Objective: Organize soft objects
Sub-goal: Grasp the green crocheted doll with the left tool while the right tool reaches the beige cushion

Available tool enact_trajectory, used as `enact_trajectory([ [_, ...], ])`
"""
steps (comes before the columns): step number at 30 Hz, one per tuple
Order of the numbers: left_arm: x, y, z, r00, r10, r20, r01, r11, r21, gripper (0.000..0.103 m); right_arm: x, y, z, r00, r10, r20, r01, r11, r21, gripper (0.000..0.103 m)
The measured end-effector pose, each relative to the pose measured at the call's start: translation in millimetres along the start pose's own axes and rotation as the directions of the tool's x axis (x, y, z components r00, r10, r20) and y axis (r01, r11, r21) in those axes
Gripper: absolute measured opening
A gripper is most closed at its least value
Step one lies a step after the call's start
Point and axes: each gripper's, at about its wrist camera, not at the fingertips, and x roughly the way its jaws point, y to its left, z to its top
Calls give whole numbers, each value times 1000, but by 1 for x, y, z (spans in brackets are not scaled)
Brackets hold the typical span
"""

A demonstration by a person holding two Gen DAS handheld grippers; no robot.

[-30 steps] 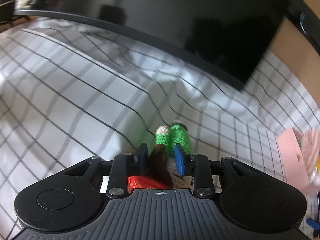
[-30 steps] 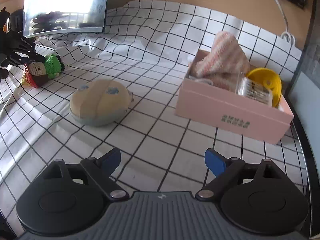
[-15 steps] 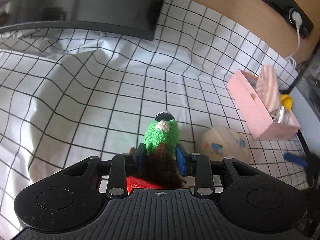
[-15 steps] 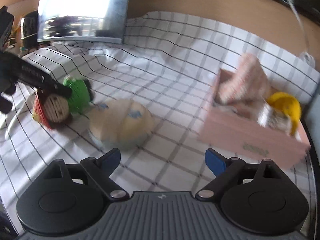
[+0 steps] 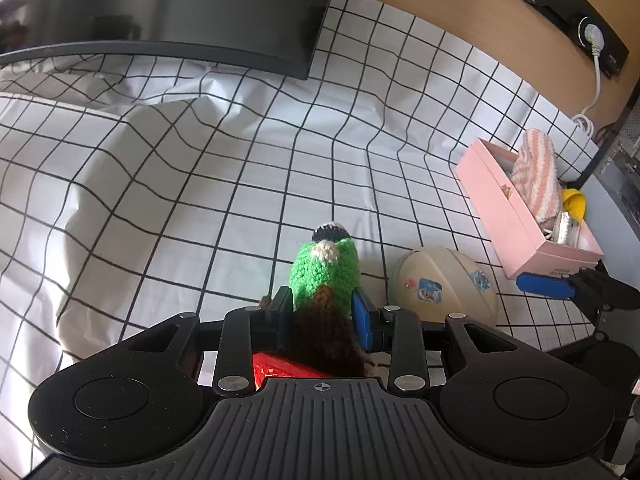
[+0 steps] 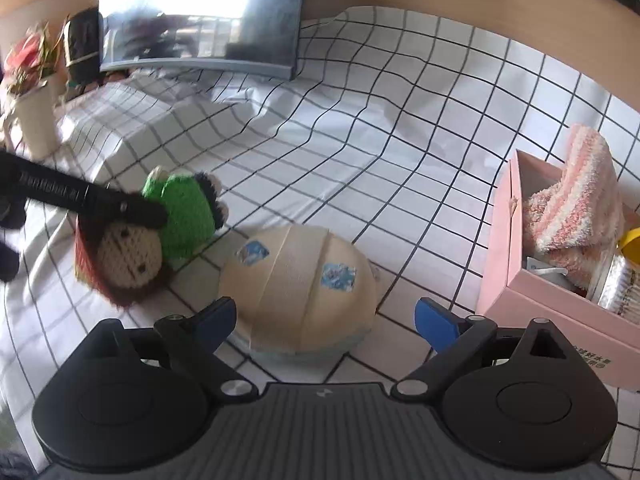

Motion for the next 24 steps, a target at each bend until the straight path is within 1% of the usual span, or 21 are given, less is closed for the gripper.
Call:
enact_trajectory([
  [1,0,0,0,1000,-1,0,1,1000,0,35,-2,0,-3,1000,-16,0,16,1000,-16,96],
  [3,0,0,0,1000,0,0,0,1000,-4,35,-6,-2,-11,996,-87,6,87,995,-55,97],
  [4,0,-1,-1,1000,2,1,-2,1000,-6,35,-8,-4,-15,990,-140,9,140,988,-68,97],
  [6,0,-1,-1,1000,5,1,-5,1000,-12,35,-10,-12,-23,967,-255,-6,254,964,-82,97],
  [7,1,-1,-2,1000,8,2,-8,1000,-17,36,-13,-19,-27,957,-290,-17,288,955,-68,97],
  [9,2,-1,-2,1000,9,2,-9,1000,-28,36,-22,-32,-31,963,-269,-27,269,963,-10,97],
  [12,5,-1,-5,1000,0,-3,0,999,-41,37,-36,-44,-33,984,-180,-14,181,980,82,97],
  [14,6,-2,-6,1000,-7,-9,6,999,-43,37,-42,-41,-31,991,-135,9,134,986,95,98],
  [16,7,-4,-7,1000,-1,-7,0,999,-47,38,-44,-33,-26,994,-99,36,95,992,87,98],
  [19,7,-4,-9,1000,1,-2,-1,999,-53,38,-40,-16,-17,997,-42,66,40,999,35,100],
  [22,6,-3,-10,1000,-16,-5,15,999,-42,38,-28,5,-9,995,-44,88,48,998,-42,100],
  [24,4,-4,-13,999,-34,-12,33,999,-39,38,-19,13,-3,995,-29,91,36,996,-76,100],
])
